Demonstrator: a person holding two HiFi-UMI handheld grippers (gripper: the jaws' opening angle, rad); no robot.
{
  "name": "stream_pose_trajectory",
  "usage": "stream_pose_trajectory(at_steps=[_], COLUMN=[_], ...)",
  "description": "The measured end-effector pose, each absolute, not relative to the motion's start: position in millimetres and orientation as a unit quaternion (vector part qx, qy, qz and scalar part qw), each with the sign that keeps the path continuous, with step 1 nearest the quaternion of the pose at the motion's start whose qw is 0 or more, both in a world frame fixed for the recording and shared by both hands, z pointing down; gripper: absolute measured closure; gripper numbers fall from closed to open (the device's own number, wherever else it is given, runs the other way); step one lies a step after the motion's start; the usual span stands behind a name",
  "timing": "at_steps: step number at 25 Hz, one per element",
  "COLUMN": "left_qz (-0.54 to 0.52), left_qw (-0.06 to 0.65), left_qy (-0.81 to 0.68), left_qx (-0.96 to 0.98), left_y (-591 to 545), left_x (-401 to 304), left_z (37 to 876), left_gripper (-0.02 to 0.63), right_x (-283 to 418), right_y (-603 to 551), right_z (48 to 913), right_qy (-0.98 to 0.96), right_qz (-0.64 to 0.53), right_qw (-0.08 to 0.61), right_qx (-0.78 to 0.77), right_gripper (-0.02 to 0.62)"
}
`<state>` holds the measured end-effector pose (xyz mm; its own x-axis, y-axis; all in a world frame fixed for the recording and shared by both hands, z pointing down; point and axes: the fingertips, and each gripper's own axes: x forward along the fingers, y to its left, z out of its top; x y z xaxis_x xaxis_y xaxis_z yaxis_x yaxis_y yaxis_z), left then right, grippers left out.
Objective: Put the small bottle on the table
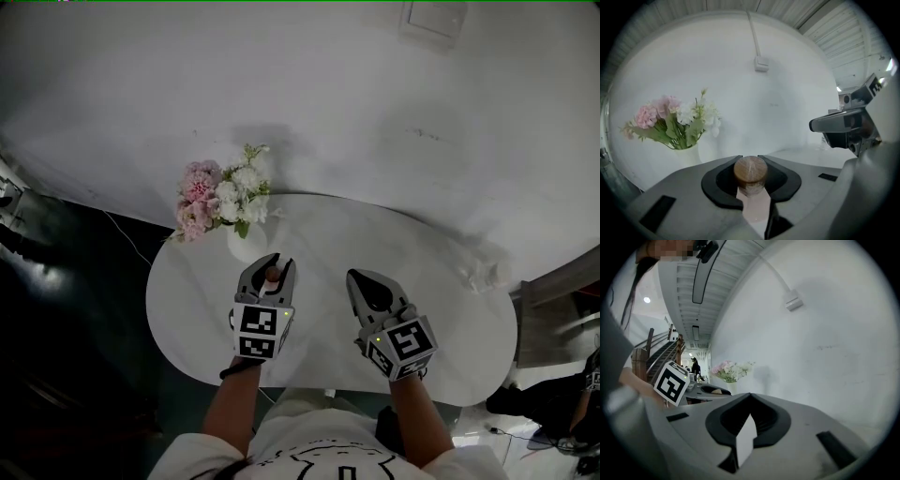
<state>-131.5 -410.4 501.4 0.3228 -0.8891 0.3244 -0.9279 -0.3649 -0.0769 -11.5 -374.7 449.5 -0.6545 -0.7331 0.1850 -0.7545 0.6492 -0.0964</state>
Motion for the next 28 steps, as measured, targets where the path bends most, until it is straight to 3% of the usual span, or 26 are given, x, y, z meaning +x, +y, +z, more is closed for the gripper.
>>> stream_pose_trajectory(at_steps=[28], left_qz=[0.223], left_qw=[0.163], left_qy=[-0.512], left_qx=[0.814], left_y=[-479], left_x=[-109], left_z=[612], left_gripper=[0.505], right_x=[-9], right_y=[-402], right_z=[506], right_qy=[-0.888], right_qz=[0.139], right_qw=[0.110], right_qx=[0.424], right_gripper=[0.595])
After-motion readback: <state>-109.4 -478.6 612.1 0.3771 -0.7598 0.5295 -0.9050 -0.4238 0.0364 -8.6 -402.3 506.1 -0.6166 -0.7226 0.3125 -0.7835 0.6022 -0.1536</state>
